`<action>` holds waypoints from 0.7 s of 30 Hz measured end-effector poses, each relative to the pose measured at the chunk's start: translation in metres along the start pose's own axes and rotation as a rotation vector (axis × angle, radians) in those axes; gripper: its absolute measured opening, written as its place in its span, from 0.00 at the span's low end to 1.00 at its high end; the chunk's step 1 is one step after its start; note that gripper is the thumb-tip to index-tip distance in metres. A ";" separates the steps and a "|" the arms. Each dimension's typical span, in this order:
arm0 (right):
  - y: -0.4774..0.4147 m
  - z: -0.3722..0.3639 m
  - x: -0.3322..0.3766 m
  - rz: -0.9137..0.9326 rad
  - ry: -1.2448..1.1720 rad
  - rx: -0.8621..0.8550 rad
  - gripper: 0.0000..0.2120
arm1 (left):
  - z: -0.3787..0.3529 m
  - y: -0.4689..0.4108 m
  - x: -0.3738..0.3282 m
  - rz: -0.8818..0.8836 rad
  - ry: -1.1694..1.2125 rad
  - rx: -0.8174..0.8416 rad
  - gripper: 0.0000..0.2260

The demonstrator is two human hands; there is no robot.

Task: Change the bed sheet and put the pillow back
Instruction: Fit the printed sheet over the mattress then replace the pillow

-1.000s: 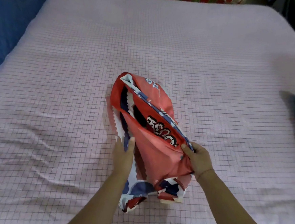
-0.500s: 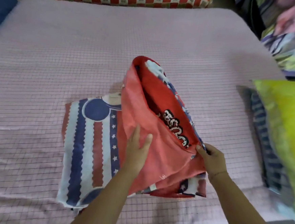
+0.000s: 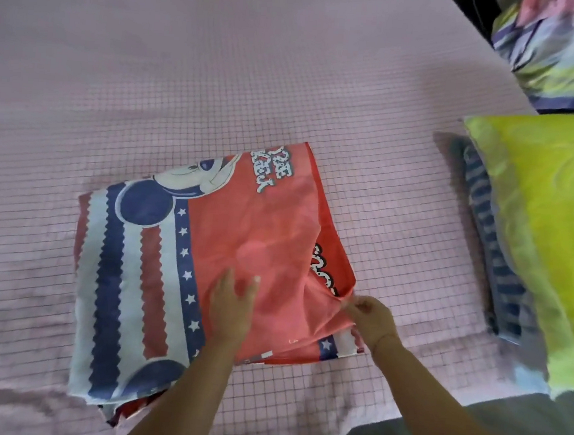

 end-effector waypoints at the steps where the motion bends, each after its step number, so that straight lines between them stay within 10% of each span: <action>1: 0.006 -0.013 -0.005 -0.038 0.007 0.015 0.06 | 0.009 -0.002 0.021 0.039 -0.026 -0.044 0.43; 11: 0.069 -0.115 -0.013 -0.082 -0.081 -0.156 0.25 | 0.132 0.006 0.183 0.356 -0.265 -0.336 0.36; 14: 0.079 -0.133 -0.009 -0.056 -0.098 -0.208 0.38 | 0.146 0.000 0.205 0.394 -0.104 -0.321 0.35; 21: 0.086 -0.168 -0.011 -0.147 -0.174 -0.201 0.34 | 0.148 0.011 0.217 0.390 0.304 -0.213 0.28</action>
Point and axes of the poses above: each hand's wrist, its own y-axis away from the middle knuckle, its own z-axis out of the back of the hand, x = y × z, the point moved 5 cm from there along -y, towards the middle knuckle, and after that the axes turned 3 degrees about -x, right-handed, at the moved point
